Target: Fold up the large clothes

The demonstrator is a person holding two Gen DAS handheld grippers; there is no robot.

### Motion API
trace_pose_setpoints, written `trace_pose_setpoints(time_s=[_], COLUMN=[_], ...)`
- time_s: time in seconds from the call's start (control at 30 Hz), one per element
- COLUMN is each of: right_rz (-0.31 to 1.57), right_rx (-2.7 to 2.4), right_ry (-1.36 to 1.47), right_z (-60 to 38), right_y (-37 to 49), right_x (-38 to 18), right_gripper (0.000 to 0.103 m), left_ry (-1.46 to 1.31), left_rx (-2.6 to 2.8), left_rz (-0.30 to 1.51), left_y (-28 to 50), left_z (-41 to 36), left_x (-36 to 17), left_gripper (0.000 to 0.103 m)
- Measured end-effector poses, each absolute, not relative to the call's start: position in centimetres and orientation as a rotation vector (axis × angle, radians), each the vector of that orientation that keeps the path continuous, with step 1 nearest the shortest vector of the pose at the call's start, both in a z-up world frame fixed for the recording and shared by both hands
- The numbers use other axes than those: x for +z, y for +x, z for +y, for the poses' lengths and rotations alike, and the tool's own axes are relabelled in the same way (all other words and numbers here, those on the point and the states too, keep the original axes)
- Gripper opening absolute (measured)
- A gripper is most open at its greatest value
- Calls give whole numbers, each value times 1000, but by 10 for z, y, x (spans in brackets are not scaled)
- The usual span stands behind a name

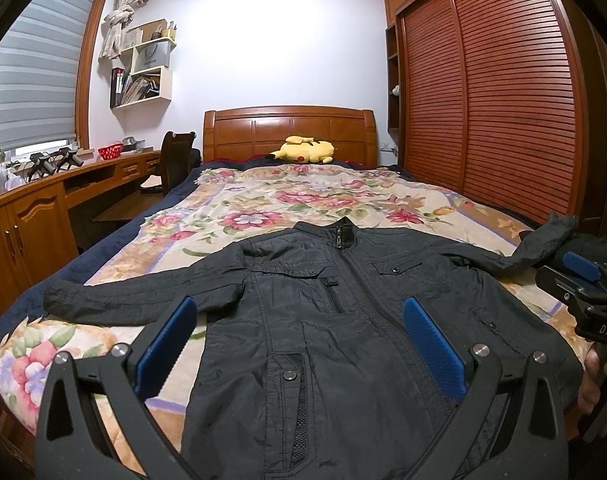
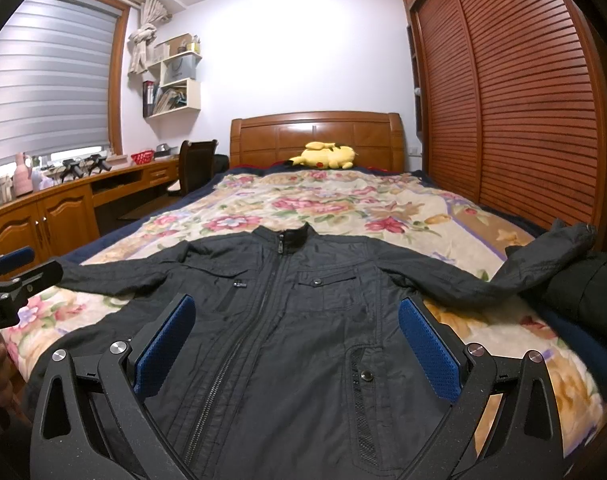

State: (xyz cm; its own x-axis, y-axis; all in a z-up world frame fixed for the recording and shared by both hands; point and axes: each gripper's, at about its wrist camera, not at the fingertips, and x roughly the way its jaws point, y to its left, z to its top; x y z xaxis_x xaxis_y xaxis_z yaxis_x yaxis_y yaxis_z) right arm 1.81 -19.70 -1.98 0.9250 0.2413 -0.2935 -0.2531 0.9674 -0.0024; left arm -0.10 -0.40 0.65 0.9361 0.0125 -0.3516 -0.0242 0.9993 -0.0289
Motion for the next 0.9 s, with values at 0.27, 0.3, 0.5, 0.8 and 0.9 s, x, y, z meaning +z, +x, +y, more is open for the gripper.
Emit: trace_pose_setpoints(time_s=[0.27,0.3,0.5,0.8,0.9], right_rz=[296,296,296,295,296], right_rx=[253,253,253,254,254], right_ry=[-40,-39,-40,-37,-38], right_z=[-196,-197,-197,-197,-197], right_y=[18,18,18,18,18], right_x=[-21,-21,-21,-21,-21], right_gripper=[103,103,103,103,103], left_ry=[-33,-33,-33,-32,-32], left_rx=[19,19,19,20,20], left_rz=[358,358,357,355,356], left_y=[-1,-1,-1,-1,-2], left_z=[-4,-4,-5,-5,-5], left_x=[7,7,8,8,8], left_gripper=[103,103,103,103,103])
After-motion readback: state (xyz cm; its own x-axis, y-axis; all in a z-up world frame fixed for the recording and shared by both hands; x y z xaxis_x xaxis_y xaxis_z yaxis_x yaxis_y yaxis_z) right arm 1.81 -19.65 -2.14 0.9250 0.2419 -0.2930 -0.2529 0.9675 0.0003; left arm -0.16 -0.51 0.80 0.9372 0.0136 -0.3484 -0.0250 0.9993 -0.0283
